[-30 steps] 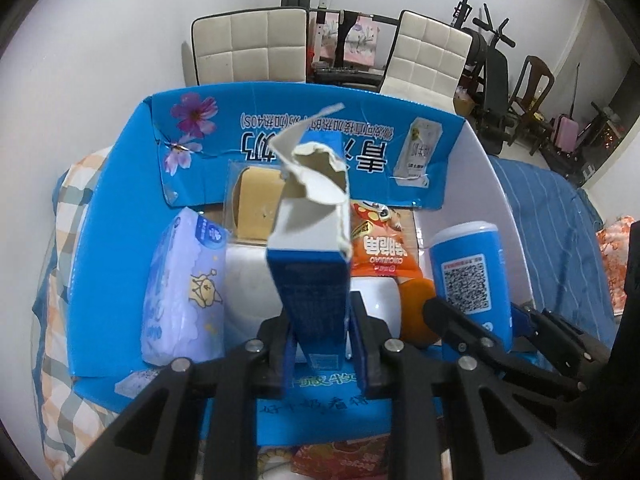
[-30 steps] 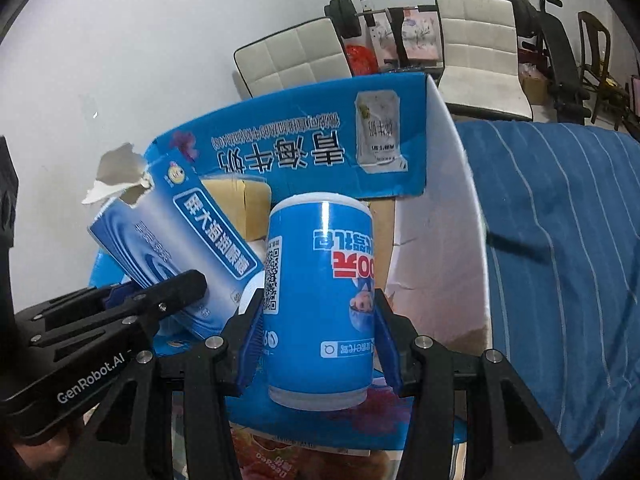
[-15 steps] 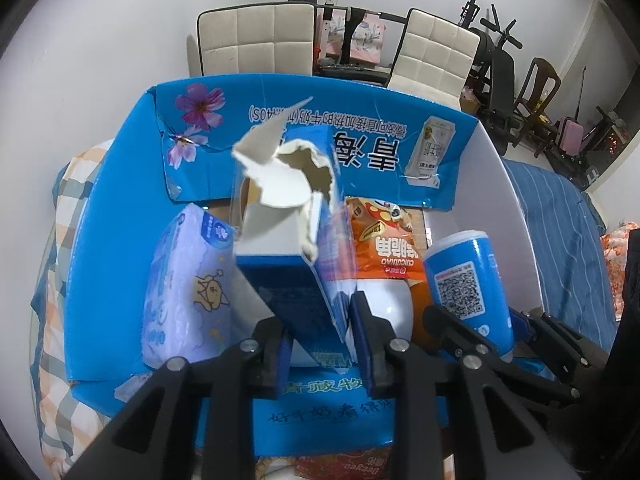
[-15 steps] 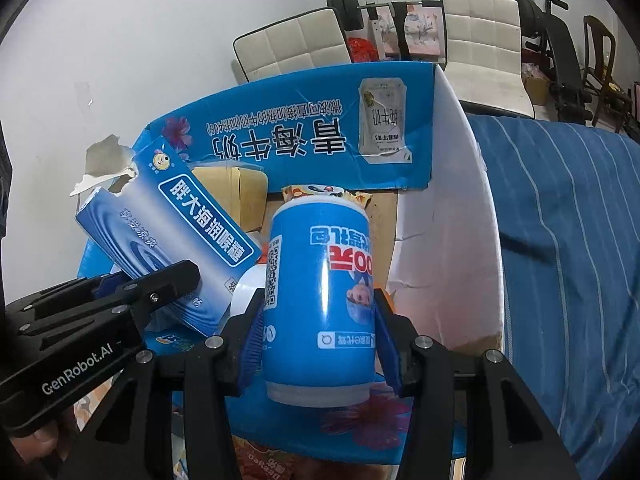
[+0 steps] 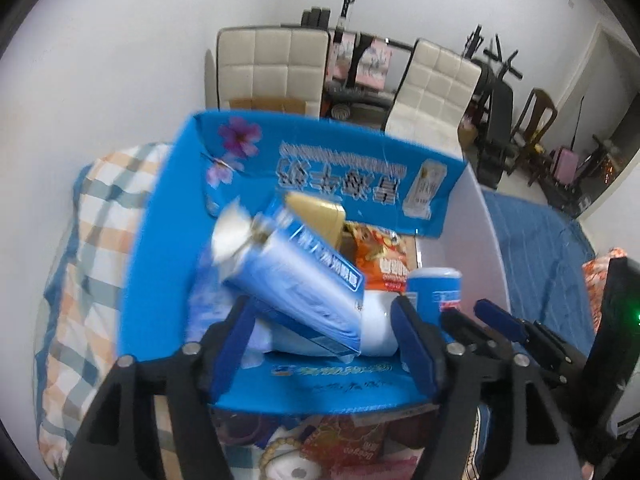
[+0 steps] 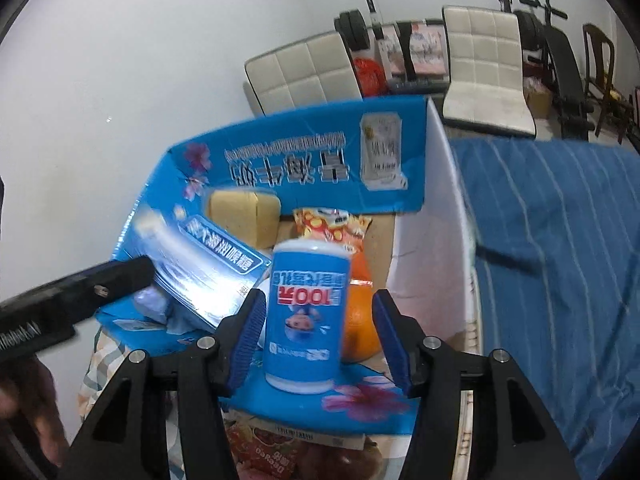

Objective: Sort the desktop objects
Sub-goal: 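Carry the tissue box and milk can over the blue box with both tools, then grasp the blue snack bag with the left tool while the right tool grasps the red apple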

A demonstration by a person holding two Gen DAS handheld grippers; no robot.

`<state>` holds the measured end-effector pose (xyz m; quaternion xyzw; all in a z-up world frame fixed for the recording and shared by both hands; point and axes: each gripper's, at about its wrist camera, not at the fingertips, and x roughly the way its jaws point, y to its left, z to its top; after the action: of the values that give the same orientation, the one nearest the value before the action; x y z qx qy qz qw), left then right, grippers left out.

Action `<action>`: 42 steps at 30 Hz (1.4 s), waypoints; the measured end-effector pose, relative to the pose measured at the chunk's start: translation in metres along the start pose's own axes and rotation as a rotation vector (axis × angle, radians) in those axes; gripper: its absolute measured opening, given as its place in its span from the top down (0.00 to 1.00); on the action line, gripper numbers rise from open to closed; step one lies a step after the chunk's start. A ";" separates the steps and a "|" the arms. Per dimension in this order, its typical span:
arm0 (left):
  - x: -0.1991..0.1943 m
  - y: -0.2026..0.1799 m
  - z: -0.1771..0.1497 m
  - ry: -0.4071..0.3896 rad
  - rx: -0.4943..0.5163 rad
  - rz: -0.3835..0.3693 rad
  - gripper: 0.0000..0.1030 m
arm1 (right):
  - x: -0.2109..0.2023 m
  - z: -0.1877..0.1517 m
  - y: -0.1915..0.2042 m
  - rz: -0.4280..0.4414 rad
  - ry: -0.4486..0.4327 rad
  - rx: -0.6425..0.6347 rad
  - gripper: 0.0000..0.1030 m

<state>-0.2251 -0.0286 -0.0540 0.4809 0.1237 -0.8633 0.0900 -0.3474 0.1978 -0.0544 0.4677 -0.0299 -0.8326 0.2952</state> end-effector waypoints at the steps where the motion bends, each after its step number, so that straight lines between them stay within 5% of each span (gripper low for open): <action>1: -0.010 0.004 -0.002 -0.011 -0.001 0.000 0.28 | -0.008 -0.001 0.001 0.008 -0.011 -0.010 0.44; 7: -0.047 0.028 -0.059 0.048 -0.046 -0.032 0.17 | -0.050 -0.036 0.006 0.044 -0.013 -0.140 0.39; 11: -0.025 0.044 -0.121 0.218 -0.154 -0.031 0.17 | -0.048 -0.089 0.011 0.079 0.108 -0.220 0.39; 15: 0.021 0.049 -0.180 0.461 -0.365 -0.120 0.17 | -0.034 -0.130 0.004 0.043 0.188 -0.221 0.39; 20: 0.067 0.044 -0.203 0.578 -0.475 -0.121 0.15 | -0.024 -0.148 -0.007 0.037 0.219 -0.172 0.39; 22: 0.063 0.034 -0.197 0.529 -0.417 -0.073 0.28 | -0.023 -0.149 -0.010 0.032 0.216 -0.153 0.39; 24: 0.059 0.024 -0.195 0.521 -0.340 -0.080 0.57 | -0.019 -0.145 -0.013 0.034 0.200 -0.119 0.39; 27: 0.053 0.024 -0.199 0.519 -0.319 -0.082 0.67 | -0.005 -0.138 -0.017 0.039 0.183 -0.057 0.39; 36: -0.003 0.021 -0.186 0.392 -0.234 -0.071 0.79 | 0.050 -0.123 -0.009 -0.023 0.218 -0.036 0.30; 42: -0.051 0.012 -0.157 0.246 -0.119 -0.065 0.83 | 0.036 -0.133 -0.011 -0.021 0.183 -0.018 0.31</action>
<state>-0.0683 0.0093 -0.0914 0.5725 0.2002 -0.7916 0.0745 -0.2606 0.2186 -0.1601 0.5394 0.0095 -0.7897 0.2921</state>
